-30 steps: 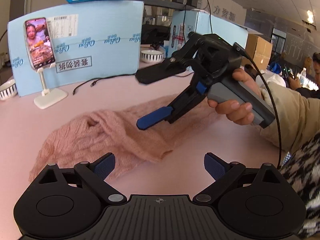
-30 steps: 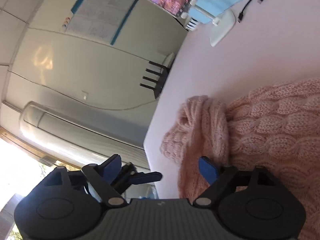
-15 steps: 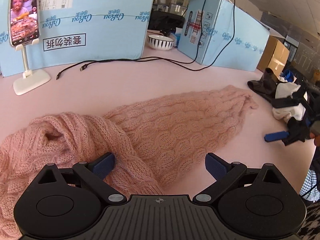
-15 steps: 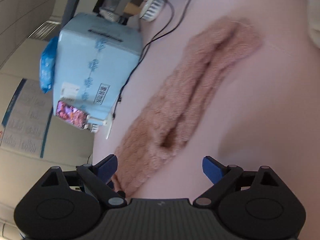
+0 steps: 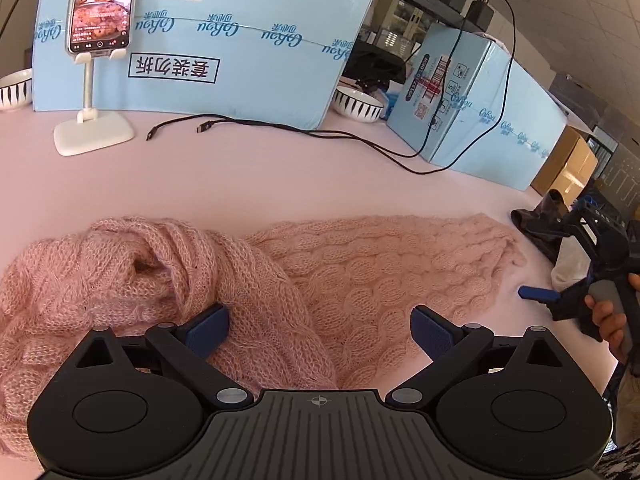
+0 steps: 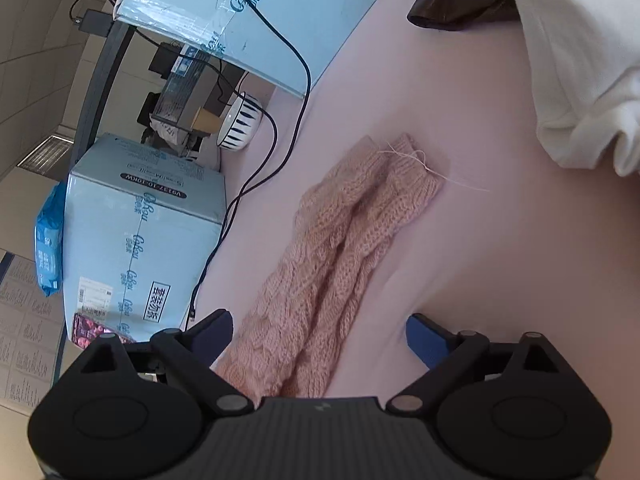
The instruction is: Fold clothes
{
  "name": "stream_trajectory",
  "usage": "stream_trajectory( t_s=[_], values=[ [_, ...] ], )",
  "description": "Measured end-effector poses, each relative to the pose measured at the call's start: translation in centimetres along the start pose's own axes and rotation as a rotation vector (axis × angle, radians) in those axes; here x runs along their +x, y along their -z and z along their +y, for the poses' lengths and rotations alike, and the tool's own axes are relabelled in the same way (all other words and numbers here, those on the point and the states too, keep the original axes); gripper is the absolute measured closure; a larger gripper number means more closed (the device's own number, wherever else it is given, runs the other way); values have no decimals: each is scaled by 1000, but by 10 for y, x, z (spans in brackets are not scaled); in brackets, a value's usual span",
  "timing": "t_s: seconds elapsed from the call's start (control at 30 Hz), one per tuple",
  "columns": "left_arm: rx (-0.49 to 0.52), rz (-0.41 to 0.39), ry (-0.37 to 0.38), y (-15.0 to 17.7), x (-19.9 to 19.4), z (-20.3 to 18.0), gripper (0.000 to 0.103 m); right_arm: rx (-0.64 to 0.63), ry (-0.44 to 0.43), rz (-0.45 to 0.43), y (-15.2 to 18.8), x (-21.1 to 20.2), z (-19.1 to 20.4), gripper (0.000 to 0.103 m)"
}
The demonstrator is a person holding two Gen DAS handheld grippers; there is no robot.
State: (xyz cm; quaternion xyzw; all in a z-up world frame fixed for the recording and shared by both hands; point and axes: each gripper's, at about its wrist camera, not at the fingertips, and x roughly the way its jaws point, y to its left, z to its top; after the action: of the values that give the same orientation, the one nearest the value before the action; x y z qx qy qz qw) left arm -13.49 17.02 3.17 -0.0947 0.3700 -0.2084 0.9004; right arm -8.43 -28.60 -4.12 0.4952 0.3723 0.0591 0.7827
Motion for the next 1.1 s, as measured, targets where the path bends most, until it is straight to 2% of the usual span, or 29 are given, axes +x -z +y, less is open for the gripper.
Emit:
stream_trajectory(
  t_s=[0.13,0.23,0.37,0.4,0.43,0.5,0.53,0.57,0.6,0.77,0.87,0.97,1.1],
  values=[
    [-11,3,-7,-1,1,-1,3,-15,21,-33,-8,19,12,0],
    [-23,-3,-1,0,1,0,3,-38,-4,-123,-11,33,14,0],
    [-23,-5,12,1,1,2,2,-108,5,-230,-14,56,23,0],
    [-23,-6,14,1,1,3,2,-119,17,-239,-15,58,24,4],
    [-24,-7,17,1,1,3,2,-130,30,-247,-16,61,25,12],
    [-30,-11,25,2,0,5,2,-130,65,-237,-19,66,21,69],
    [-31,-12,29,2,0,5,2,-113,75,-233,-21,67,18,78],
    [-30,-12,32,3,0,6,2,-82,70,-234,-23,65,12,81],
    [-30,-13,35,3,0,6,1,-50,41,-220,-26,63,6,83],
    [-45,-15,31,1,1,4,0,-73,31,-213,-30,54,4,89],
    [-81,-15,50,-3,0,1,0,-139,11,-250,-33,34,9,89],
    [-99,10,99,-7,6,-4,0,-188,0,-293,-38,4,14,89],
    [-91,23,126,-12,23,-24,0,-166,7,-333,-45,-33,6,89]
  ],
)
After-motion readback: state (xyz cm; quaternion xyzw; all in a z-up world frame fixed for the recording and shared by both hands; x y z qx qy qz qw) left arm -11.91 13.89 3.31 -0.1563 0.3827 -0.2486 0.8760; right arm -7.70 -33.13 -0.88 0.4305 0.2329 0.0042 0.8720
